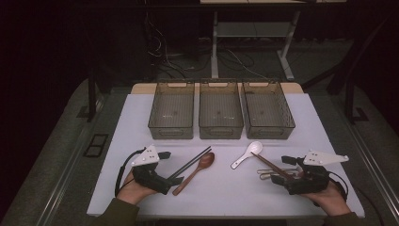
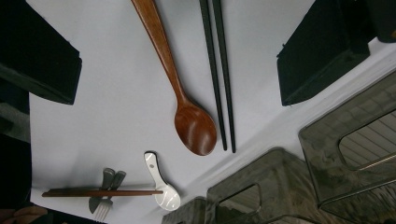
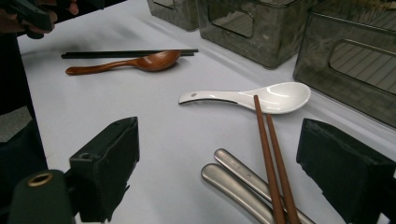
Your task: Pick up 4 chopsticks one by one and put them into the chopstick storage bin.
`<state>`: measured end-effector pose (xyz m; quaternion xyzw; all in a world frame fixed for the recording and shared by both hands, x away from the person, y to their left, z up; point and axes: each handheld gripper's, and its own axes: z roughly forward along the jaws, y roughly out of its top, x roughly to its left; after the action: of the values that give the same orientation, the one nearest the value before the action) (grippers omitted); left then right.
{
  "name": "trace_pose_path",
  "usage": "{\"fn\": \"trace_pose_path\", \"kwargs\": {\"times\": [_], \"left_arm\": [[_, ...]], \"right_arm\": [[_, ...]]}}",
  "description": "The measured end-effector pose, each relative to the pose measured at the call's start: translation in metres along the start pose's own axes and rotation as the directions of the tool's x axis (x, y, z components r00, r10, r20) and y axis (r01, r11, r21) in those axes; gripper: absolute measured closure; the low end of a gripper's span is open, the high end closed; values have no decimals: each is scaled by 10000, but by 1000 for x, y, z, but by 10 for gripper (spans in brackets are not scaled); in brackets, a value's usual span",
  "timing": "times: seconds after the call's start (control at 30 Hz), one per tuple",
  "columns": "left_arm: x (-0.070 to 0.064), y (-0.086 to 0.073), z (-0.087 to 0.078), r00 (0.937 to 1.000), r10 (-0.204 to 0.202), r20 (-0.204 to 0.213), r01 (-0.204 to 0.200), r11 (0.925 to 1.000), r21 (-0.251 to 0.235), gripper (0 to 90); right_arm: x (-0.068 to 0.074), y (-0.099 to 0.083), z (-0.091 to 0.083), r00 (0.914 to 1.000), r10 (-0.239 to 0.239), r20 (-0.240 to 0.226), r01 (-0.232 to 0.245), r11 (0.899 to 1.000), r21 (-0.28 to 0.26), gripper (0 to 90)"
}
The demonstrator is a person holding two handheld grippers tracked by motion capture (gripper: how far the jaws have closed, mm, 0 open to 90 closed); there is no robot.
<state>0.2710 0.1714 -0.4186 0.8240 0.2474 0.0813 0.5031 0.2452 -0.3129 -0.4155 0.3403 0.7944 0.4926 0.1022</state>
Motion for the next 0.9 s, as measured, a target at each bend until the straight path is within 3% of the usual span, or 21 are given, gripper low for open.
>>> {"fn": "trace_pose_path", "kwargs": {"times": [0.43, 0.9], "left_arm": [[0, -1, -2, 10000, -99, 7, 99, 9999, -110, 0], [1, -4, -4, 9999, -160, -62, 159, 9998, -139, 0]], "right_arm": [[-9, 0, -8, 9997, -230, 61, 223, 9952, 951, 139], [-16, -1, -18, 9998, -94, 189, 78, 9962, 862, 140]]}}
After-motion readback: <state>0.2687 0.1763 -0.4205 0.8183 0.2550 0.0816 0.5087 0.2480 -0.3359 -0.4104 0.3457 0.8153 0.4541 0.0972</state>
